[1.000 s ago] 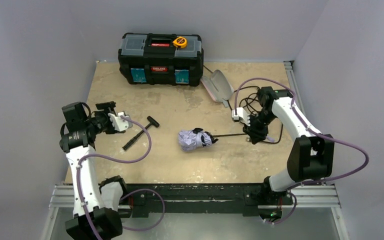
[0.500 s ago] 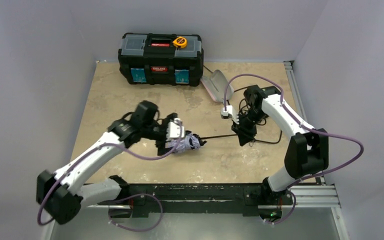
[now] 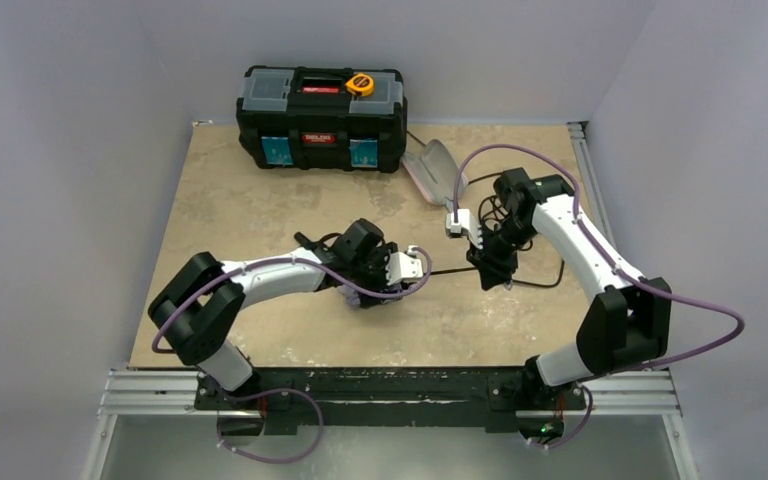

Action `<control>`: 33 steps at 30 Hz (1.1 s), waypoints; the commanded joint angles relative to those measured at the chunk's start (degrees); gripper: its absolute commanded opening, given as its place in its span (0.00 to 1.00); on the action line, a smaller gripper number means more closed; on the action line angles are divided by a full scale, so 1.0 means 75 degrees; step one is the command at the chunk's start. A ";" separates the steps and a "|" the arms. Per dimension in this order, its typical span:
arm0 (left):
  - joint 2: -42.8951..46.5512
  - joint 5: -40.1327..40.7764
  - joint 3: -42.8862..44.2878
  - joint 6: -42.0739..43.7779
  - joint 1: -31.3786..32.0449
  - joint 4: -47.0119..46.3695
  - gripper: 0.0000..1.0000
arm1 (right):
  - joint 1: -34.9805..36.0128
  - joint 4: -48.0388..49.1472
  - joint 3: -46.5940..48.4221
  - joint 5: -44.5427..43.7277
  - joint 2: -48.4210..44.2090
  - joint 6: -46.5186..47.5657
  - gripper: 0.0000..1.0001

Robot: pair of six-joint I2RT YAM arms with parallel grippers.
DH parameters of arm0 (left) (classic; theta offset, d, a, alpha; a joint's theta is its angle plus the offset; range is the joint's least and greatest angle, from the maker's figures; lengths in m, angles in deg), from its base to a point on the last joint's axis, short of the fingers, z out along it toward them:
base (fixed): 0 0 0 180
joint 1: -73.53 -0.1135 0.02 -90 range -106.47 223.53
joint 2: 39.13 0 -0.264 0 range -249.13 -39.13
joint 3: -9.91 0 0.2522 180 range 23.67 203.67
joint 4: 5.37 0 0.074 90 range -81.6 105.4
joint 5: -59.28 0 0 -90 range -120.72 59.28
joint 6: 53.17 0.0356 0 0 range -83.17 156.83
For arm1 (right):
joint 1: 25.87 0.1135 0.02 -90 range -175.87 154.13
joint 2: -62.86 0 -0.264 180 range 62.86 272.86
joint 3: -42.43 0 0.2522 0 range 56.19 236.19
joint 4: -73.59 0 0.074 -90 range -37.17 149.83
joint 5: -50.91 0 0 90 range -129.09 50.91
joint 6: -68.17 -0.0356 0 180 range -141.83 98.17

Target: Open the umbrella

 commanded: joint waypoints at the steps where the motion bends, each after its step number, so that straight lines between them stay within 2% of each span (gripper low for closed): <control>1: -0.0182 -0.0119 -0.0090 0.0678 0.0110 -0.0438 0.57 | 0.0043 -0.0158 0.0055 0.0170 -0.0232 0.0118 0.00; 2: -0.0143 -0.0207 -0.0181 0.0734 0.0113 -0.0471 0.42 | 0.0038 -0.0155 0.0029 0.0162 -0.0237 0.0131 0.00; 3: -0.0065 -0.0229 -0.0285 0.0769 0.0110 -0.0598 0.17 | 0.0042 -0.0152 0.0004 0.0171 -0.0238 0.0128 0.00; 4: 0.0040 -0.0240 -0.0335 0.0822 0.0119 -0.0673 0.03 | 0.0035 -0.0154 -0.0024 0.0185 -0.0239 0.0109 0.00; 5: 0.0262 -0.0201 -0.0328 0.0858 0.0130 -0.0707 0.00 | 0.0036 -0.0153 -0.0055 0.0208 -0.0223 0.0012 0.00; 7: 0.0651 -0.0037 -0.0095 0.1017 0.0144 -0.0477 0.00 | 0.0047 -0.0163 -0.0006 0.0357 -0.0215 -0.0244 0.40; 8: 0.0882 0.0031 0.0047 0.1232 0.0135 -0.0119 0.00 | 0.0055 -0.0157 0.0063 0.0468 -0.0212 -0.0345 0.56; 9: 0.1105 0.0074 0.0120 0.1555 0.0142 0.0106 0.00 | 0.0114 -0.0156 0.0150 0.0583 -0.0214 -0.0444 0.63; 11: 0.1566 0.0253 0.0145 0.2292 0.0139 0.0433 0.00 | 0.0330 -0.0039 0.0318 0.0730 -0.0158 -0.0782 0.70; 14: 0.1762 0.0738 0.0474 0.2893 0.0135 0.1126 0.00 | 0.0759 0.0201 0.0569 0.0779 0.0078 -0.1250 0.72; 17: 0.1833 0.1098 0.0740 0.3260 0.0135 0.1608 0.00 | 0.1024 0.0510 0.0734 0.0651 0.0330 -0.1607 0.69; 19: 0.1878 0.1228 0.0728 0.3397 0.0136 0.1676 0.00 | 0.1088 0.0550 0.0885 0.0682 0.0515 -0.1680 0.64; 20: 0.1857 0.1310 0.0782 0.3400 0.0140 0.1775 0.00 | 0.1105 0.0518 0.0978 0.0716 0.0599 -0.1695 0.57; 22: 0.1772 0.1555 0.0816 0.3462 0.0137 0.1863 0.00 | 0.1178 0.0415 0.1183 0.0806 0.0740 -0.1733 0.54; 26: 0.1806 0.1769 0.0818 0.3503 0.0133 0.1829 0.00 | 0.1355 0.0421 0.1384 0.0766 0.0854 -0.1806 0.57; 27: 0.1800 0.1827 0.0823 0.3563 0.0139 0.1822 0.00 | 0.1413 0.0453 0.1415 0.0728 0.0868 -0.1794 0.62; 28: 0.1754 0.1874 0.0831 0.3611 0.0136 0.1849 0.00 | 0.1463 0.0544 0.1466 0.0699 0.0857 -0.1846 0.73; 30: 0.1683 0.1875 0.0922 0.3613 0.0141 0.1990 0.00 | 0.1507 0.0746 0.1614 0.0696 0.0841 -0.2007 0.84; 32: 0.1680 0.1858 0.0923 0.3650 0.0136 0.1997 0.00 | 0.1531 0.0695 0.1870 0.0706 0.0904 -0.2020 0.83; 33: 0.1675 0.1883 0.0908 0.3735 0.0142 0.2021 0.00 | 0.1522 0.0593 0.2050 0.0669 0.1013 -0.2006 0.80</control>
